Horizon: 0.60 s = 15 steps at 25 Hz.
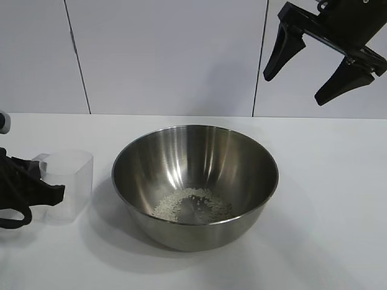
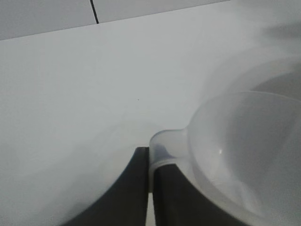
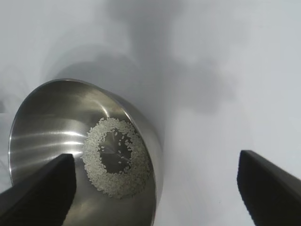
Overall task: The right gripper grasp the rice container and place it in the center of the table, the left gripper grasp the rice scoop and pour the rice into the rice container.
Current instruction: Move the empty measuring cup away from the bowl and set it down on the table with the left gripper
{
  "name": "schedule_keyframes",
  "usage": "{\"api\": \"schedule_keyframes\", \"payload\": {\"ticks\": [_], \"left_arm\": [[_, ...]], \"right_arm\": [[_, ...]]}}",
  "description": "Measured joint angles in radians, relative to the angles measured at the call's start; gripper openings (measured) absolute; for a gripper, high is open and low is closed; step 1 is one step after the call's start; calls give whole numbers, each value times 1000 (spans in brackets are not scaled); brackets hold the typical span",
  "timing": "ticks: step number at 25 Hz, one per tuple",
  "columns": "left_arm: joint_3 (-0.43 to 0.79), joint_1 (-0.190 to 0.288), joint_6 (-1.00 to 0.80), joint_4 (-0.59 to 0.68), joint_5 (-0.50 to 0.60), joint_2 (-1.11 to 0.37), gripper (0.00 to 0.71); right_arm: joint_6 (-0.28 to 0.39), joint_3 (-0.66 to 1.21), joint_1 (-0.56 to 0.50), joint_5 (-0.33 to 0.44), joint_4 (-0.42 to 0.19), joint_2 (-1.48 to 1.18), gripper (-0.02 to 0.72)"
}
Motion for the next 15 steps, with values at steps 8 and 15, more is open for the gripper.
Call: {"api": "schedule_keyframes", "payload": {"ticks": [8, 15], "left_arm": [[-10, 0, -8, 1, -1, 10, 17], [-10, 0, -10, 1, -1, 10, 145]], "right_arm": [[0, 0, 0, 7, 0, 0, 638], [0, 0, 0, 9, 0, 0, 638]]}}
